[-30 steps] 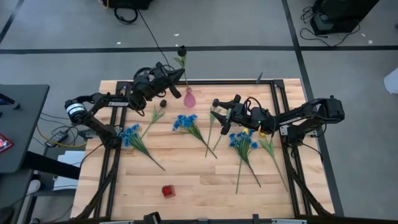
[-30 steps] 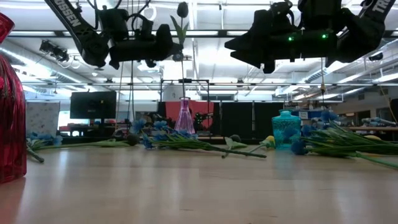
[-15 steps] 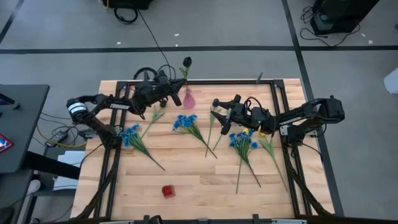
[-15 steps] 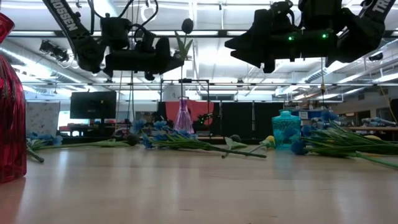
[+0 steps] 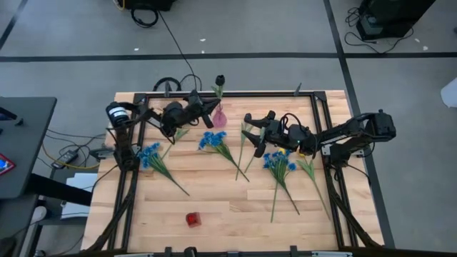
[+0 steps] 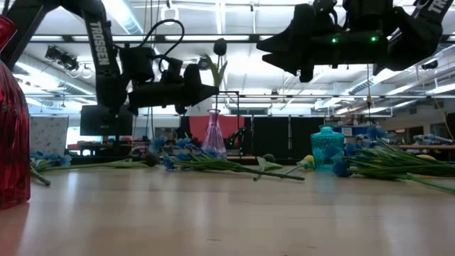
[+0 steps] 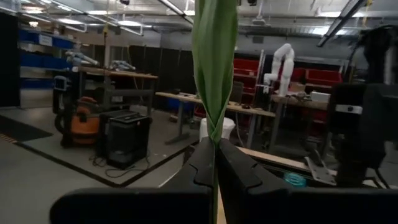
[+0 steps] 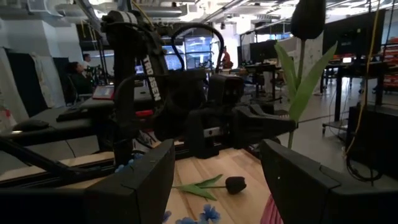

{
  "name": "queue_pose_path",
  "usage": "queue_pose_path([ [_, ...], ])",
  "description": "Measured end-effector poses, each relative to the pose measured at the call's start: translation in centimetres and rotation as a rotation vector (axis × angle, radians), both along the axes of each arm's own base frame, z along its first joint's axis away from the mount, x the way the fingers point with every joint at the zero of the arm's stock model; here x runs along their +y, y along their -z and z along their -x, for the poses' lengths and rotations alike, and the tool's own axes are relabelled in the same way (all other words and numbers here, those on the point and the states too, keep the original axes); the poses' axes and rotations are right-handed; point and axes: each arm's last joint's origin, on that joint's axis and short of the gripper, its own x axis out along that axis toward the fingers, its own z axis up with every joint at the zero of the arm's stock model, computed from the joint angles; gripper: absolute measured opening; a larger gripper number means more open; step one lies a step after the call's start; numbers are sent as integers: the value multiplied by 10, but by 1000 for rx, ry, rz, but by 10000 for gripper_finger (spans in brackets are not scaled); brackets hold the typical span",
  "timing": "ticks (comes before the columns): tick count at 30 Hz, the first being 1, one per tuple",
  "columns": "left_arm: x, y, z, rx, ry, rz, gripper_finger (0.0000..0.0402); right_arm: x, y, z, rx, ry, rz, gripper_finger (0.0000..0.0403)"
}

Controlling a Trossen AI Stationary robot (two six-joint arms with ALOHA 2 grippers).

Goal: Sort flowers into vase by color
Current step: Put the black tulip into the purple vase

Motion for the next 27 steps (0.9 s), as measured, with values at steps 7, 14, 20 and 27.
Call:
queue_pose_path([
  [7, -6, 11, -7, 20, -21, 1, 12, 0, 0, 0, 0, 0, 0, 248],
  [14, -11, 15, -10, 34, 10, 4, 12, 0, 1, 0, 10, 0, 1, 248],
  [20, -17, 16, -13, 44, 82, -15, 16, 0, 4, 0, 41, 2, -4, 248],
  [27, -17, 15, -13, 52, 106, -42, 17, -19, 14, -12, 243, 67, -43, 258],
])
